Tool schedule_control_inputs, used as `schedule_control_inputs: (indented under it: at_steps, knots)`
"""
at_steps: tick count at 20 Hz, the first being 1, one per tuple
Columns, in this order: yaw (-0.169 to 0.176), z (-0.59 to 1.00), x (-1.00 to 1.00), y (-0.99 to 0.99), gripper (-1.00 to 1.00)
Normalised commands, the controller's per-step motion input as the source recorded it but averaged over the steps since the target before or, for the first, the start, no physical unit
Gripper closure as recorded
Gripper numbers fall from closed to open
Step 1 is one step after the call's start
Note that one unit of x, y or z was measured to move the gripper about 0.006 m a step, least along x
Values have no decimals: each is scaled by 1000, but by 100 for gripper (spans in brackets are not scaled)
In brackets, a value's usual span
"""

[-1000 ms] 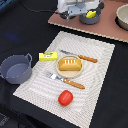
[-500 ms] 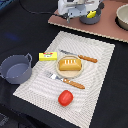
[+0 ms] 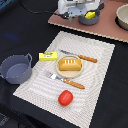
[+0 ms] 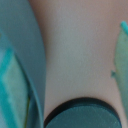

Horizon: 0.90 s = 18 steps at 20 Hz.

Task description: Interact with the objects in diverse but meaningful ways.

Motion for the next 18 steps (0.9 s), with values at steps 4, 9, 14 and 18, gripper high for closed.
schedule_control_inputs:
  at_steps: [4,9,14,18]
  knots:
    - [0,0,-39,151,100]
    - [3,0,0,186,100]
    - [59,65,-150,130,100]
    - [124,302,-937,143,100]
